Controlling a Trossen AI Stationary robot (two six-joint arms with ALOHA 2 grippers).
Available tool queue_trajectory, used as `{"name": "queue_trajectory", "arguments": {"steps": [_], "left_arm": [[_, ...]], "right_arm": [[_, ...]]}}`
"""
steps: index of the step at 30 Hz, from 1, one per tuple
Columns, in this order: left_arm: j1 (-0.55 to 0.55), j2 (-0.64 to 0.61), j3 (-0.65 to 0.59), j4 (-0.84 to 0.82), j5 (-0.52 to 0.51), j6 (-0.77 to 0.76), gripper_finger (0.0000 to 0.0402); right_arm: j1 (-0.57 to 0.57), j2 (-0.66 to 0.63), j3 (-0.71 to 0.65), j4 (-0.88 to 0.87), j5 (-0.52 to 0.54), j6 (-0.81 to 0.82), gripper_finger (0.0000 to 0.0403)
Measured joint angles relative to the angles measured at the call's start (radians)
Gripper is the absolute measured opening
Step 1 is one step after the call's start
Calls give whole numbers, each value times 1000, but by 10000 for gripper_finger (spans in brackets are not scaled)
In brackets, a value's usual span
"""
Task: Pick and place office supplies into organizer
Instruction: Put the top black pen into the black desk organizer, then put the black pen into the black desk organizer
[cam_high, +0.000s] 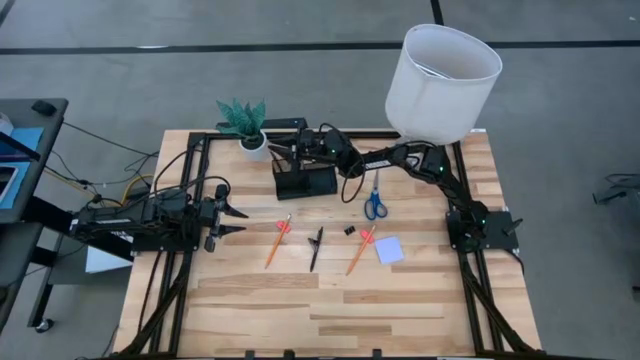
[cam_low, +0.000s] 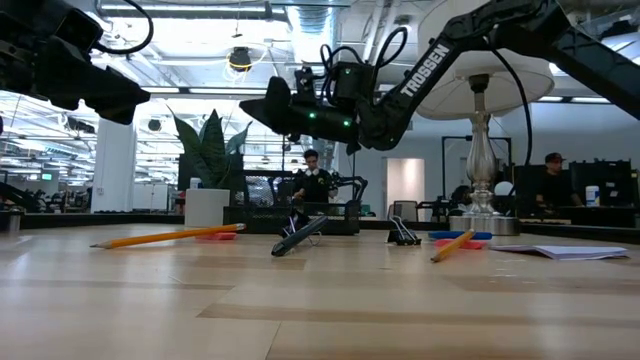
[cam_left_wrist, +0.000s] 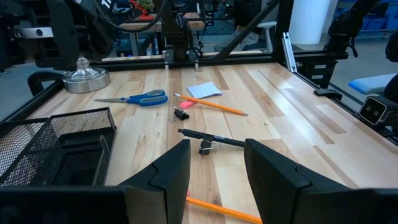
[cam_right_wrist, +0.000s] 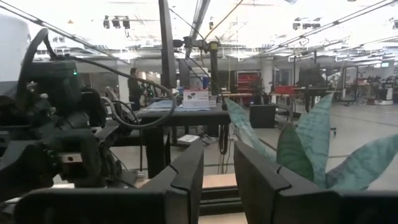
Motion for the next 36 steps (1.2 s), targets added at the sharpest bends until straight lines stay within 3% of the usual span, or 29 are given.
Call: {"name": "queue_trajectory", "arguments": {"steps": [16,22,25,29,36], "left_arm": [[0,0,0,0,0,-3,144],[0,0,0,-3,0,-3,144],[0,0,1,-11,0,-3,144],[0,0,1,-12,0,-4,144],[0,0,1,-13,0,-4,144]], "right_arm": [[10,-2,0,-27,-17,1,87],[15,-57,-1,-100,-213,3,87],[14,-128,-1,-256,-325,-7,87],[5,-262,0,-636,-420,-128,87],[29,-463,0,-1318,-347,-490,87]]}}
